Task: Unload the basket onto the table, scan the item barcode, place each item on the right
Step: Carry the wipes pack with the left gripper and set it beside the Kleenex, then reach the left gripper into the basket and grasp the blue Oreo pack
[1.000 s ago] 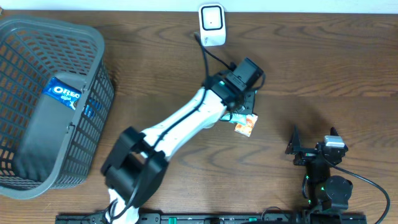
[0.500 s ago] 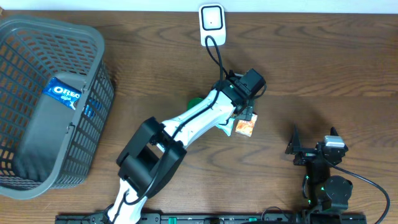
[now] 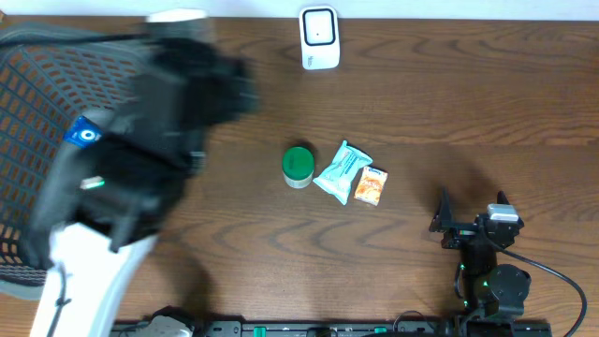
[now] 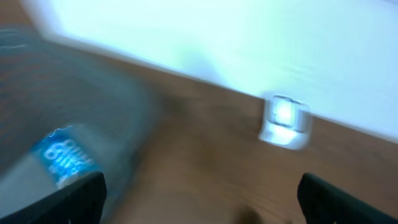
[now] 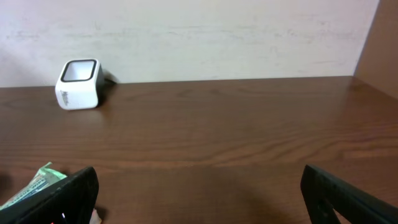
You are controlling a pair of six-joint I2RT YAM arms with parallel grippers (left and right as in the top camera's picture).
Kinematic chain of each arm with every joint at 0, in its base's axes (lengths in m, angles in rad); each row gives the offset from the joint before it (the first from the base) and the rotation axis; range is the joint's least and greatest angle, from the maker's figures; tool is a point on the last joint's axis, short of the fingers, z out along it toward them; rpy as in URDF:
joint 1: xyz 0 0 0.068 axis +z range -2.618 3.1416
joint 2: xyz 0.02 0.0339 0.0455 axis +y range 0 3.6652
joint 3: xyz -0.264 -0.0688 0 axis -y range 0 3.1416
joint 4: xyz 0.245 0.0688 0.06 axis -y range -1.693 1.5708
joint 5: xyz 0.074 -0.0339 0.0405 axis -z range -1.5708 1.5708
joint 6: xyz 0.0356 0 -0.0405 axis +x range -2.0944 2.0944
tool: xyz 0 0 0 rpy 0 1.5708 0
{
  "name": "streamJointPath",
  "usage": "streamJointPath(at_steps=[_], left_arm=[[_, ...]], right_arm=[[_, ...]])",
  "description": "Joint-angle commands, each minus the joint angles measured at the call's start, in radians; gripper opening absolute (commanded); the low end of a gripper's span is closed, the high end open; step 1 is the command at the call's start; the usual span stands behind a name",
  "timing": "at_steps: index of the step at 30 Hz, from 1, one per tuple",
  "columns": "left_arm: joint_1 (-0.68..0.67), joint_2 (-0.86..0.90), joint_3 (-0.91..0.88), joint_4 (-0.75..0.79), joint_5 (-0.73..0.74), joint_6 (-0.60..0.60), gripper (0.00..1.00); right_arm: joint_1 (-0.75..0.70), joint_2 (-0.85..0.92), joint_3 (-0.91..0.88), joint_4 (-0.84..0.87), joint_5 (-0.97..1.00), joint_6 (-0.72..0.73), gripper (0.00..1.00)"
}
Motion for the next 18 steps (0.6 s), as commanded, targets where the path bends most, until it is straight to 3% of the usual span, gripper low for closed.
streamJointPath(at_steps=[1,3,8,13,18], left_arm=[[0.357,-0.026,-0.011,-0.124,-0.089,-0.28,0.98],[0.493,-0.008,-0.029,-0.146,-0.068,-0.338,0.98],[0.723,0.158,-0.067,-0.136,0.057,-0.338,0.98],[0.748,0.376,-0.067,-0.08,0.097,-0.352,0.98],[0.748,0.563,-0.067,-0.058,0.097,-0.497,0.98]], right_arm=[[-0.002,-0.005,-0.001,-0.004,0.0,-0.014,0.99],[-0.002,-0.005,-0.001,-0.004,0.0,-0.014,0.99],[-0.002,-0.005,-0.001,-0.004,0.0,-0.014,0.99],[-0.002,-0.005,-0.001,-0.004,0.0,-0.014,0.99],[-0.002,-0.005,-0.001,-0.004,0.0,-0.014,0.99]])
